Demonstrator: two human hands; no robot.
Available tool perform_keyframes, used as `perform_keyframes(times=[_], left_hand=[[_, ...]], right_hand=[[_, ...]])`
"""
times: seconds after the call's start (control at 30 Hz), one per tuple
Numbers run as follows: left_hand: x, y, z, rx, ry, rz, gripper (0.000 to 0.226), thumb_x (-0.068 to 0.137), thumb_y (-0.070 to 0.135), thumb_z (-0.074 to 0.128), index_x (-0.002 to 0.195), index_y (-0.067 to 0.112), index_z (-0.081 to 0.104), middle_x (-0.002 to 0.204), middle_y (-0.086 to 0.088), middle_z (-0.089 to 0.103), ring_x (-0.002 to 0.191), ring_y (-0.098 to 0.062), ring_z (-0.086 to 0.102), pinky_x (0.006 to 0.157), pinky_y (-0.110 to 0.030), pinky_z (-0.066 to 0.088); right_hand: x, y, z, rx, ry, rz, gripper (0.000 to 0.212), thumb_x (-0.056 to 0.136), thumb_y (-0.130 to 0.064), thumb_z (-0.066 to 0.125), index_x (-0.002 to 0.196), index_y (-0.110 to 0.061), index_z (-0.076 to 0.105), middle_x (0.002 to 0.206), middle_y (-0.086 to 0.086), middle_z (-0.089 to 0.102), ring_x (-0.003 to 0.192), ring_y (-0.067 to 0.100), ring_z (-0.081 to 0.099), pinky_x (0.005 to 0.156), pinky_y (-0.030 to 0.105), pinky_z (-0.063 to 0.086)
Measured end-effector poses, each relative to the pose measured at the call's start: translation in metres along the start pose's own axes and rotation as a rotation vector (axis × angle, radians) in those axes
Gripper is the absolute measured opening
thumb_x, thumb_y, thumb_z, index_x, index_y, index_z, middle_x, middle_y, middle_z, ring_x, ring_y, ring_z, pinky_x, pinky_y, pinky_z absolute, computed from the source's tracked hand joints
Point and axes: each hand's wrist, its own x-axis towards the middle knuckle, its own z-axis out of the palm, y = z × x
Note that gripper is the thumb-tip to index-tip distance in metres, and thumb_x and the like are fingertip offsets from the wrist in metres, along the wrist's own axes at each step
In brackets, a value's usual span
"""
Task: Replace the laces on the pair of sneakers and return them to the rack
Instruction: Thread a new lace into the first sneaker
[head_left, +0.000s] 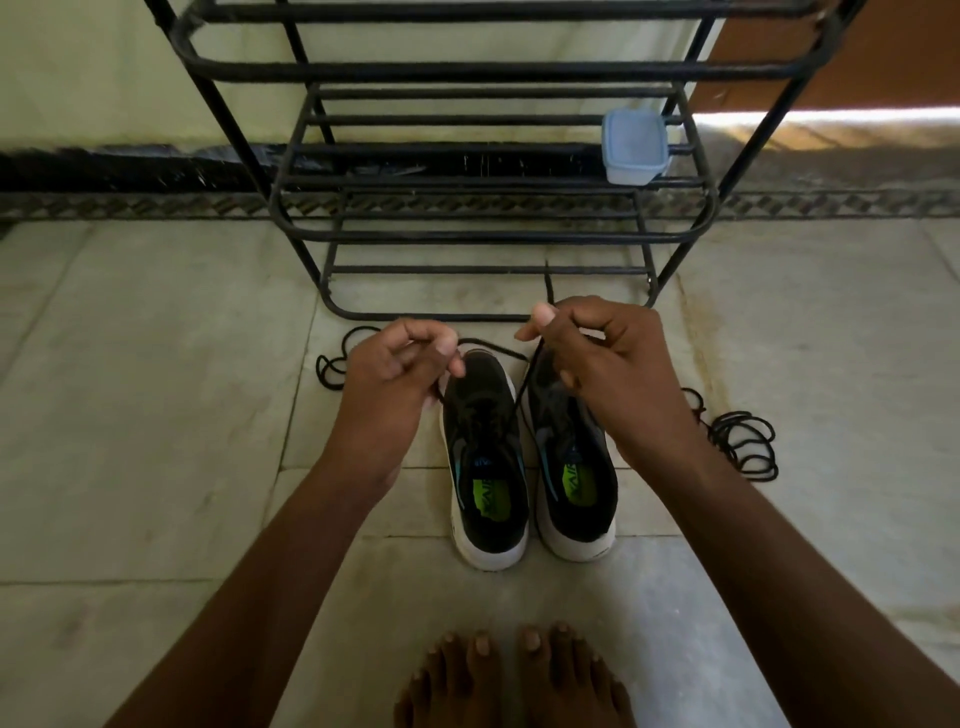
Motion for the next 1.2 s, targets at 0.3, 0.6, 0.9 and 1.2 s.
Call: perform_keyframes(times=[0.3,0.6,0.9,1.2], left_hand=[[0.000,0.020,0.008,-0.091,0.075,0.074,0.024,0.094,0.003,0.067,0.118,0.006,0.070,0.096,-0.010,0.079,0.090,-0.026,0.076,0.075,-0.028,0.058],[-0.016,0.046,0.010,-0.092,0.083,0.174,0.017,0.096,0.007,0.065,0.111,0.006,0.074,0.093,-0.012,0.079,0.090,-0.028,0.076,0.073,-0.032,0.058],[-0.020,0.065,0.023,-0.042,0.171,0.219,0.012,0.095,0.005,0.069,0.096,0.016,0.074,0.094,-0.001,0.078,0.091,-0.018,0.073,0.068,-0.025,0.056],[-0.024,0.071,0.023,-0.040,0.221,0.174,0.008,0.091,0.010,0.074,0.096,0.017,0.075,0.096,0.005,0.079,0.093,-0.007,0.072,0.071,-0.023,0.054]], right_hand=[[0.005,-0.018,0.007,0.058,-0.044,-0.007,0.020,0.106,-0.016,0.053,0.103,-0.007,0.071,0.078,0.008,0.074,0.049,0.019,0.055,0.049,0.022,0.044],[0.001,-0.033,0.015,0.042,-0.019,-0.080,0.019,0.104,-0.018,0.056,0.096,-0.009,0.072,0.079,0.005,0.075,0.051,0.025,0.060,0.050,0.027,0.048],[-0.002,-0.036,0.018,0.064,0.121,-0.115,0.009,0.093,-0.012,0.072,0.096,-0.008,0.080,0.072,0.002,0.069,0.057,0.010,0.063,0.056,0.018,0.046],[0.000,-0.036,0.017,0.024,0.133,-0.140,0.011,0.090,-0.023,0.077,0.095,-0.014,0.081,0.077,-0.005,0.073,0.070,0.012,0.069,0.062,0.024,0.050]])
